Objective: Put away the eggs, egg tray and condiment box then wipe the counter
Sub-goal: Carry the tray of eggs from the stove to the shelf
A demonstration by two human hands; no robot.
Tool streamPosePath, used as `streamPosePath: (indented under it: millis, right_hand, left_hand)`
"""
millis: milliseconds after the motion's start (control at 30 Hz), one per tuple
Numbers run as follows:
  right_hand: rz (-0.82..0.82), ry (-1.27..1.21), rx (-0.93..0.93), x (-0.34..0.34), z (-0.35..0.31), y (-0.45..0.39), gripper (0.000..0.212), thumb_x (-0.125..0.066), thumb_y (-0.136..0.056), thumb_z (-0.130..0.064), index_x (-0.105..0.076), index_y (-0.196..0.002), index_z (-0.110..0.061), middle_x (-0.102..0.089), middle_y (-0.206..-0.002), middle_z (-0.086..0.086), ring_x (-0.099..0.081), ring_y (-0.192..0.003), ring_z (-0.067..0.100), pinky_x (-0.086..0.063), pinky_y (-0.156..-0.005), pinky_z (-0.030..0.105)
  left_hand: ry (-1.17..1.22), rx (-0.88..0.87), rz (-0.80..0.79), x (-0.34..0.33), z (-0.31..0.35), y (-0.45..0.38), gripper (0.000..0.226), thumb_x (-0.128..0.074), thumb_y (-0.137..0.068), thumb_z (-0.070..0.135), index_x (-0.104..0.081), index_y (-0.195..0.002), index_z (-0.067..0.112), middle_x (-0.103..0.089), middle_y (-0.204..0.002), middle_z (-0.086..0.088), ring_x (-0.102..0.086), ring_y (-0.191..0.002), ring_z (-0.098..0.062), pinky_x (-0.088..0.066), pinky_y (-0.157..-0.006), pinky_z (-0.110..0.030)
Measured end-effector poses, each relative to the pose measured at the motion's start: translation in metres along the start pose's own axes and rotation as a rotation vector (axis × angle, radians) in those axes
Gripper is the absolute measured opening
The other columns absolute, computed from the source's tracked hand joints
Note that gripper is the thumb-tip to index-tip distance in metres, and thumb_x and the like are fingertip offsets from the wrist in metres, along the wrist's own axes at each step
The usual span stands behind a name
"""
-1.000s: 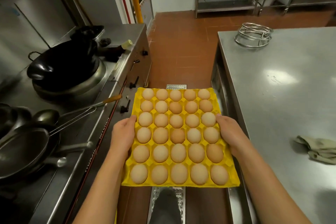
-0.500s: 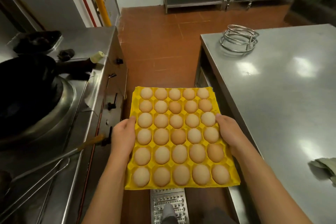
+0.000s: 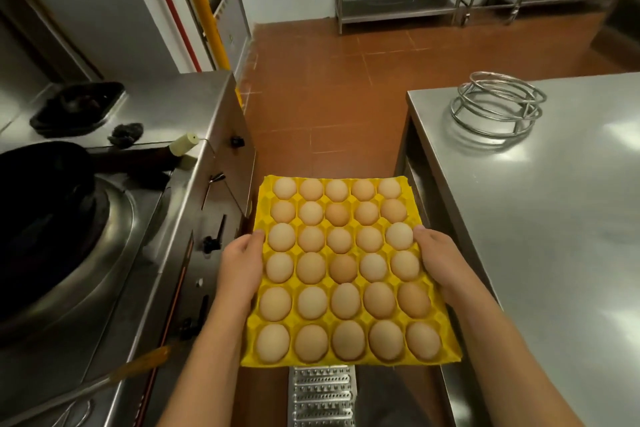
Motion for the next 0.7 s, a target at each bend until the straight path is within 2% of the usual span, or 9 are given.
streamPosePath:
  millis: [200,267,367,433,567,700]
  right_hand:
    - [-0.069,0.05,0.091,0.02,-0.068,-0.089,0.039,-0.036,-0.105,-0.04,-0.068,-0.099,-0.02,-0.074,-0.099,0.002,-0.069,-0.095,0.02,-0.055,-0.089,0.043]
    - [-0.062,0.062,0.117,0.025,-0.087,-0.114,0.036,-0.036,-0.105,-0.04,-0.067,-0.099,-0.022,-0.072,-0.1,0.001,-0.067,-0.093,0.018,-0.055,-0.079,0.037]
    - [-0.064,0.053,0.127,0.026,-0.108,-0.142,0.035,-0.037,-0.105,-0.039,-0.064,-0.085,-0.025,-0.069,-0.089,-0.005,-0.064,-0.082,0.01,-0.048,-0.061,0.028]
    - [-0.079,0.051,0.121,0.025,-0.117,-0.157,0.036,-0.038,-0.105,-0.038,-0.063,-0.083,-0.025,-0.068,-0.088,-0.006,-0.064,-0.082,0.01,-0.047,-0.061,0.027]
    - [-0.087,0.033,0.101,0.021,-0.136,-0.192,0.031,-0.036,-0.105,-0.04,-0.062,-0.094,-0.026,-0.068,-0.097,-0.003,-0.063,-0.089,0.013,-0.049,-0.065,0.03]
    - [-0.063,0.039,0.075,0.009,-0.153,-0.231,0.03,-0.035,-0.105,-0.043,-0.06,-0.094,-0.029,-0.067,-0.097,-0.002,-0.063,-0.09,0.015,-0.048,-0.064,0.03]
  left_hand:
    - [0.058,0.038,0.109,-0.039,0.051,-0.052,0.038,-0.054,-0.098,0.039,-0.071,-0.069,0.022,-0.074,-0.068,0.011,-0.068,-0.069,-0.011,-0.048,-0.058,-0.03]
    - [0.074,0.043,0.131,-0.05,0.065,-0.068,0.035,-0.054,-0.098,0.039,-0.074,-0.075,0.021,-0.075,-0.072,0.007,-0.07,-0.073,-0.014,-0.05,-0.061,-0.032]
    - [0.081,0.032,0.162,-0.059,0.084,-0.088,0.035,-0.053,-0.098,0.038,-0.074,-0.089,0.011,-0.076,-0.075,0.001,-0.07,-0.08,-0.021,-0.054,-0.07,-0.038]
    - [0.084,0.024,0.176,-0.062,0.095,-0.102,0.036,-0.054,-0.098,0.037,-0.073,-0.09,0.008,-0.076,-0.075,-0.001,-0.07,-0.081,-0.022,-0.054,-0.072,-0.041]
    - [0.092,0.025,0.149,-0.073,0.115,-0.136,0.032,-0.053,-0.099,0.036,-0.074,-0.083,0.018,-0.076,-0.074,0.005,-0.071,-0.08,-0.019,-0.054,-0.07,-0.035]
    - [0.109,0.009,0.146,-0.081,0.128,-0.181,0.032,-0.053,-0.1,0.034,-0.073,-0.08,0.018,-0.074,-0.07,0.004,-0.069,-0.077,-0.016,-0.051,-0.063,-0.031]
Point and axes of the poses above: each hand's wrist, its own y-axis away from the middle knuckle, its own x-axis out of the back of the hand, z = x × y, the point moved 2 cm from there along -y, towards the middle knuckle
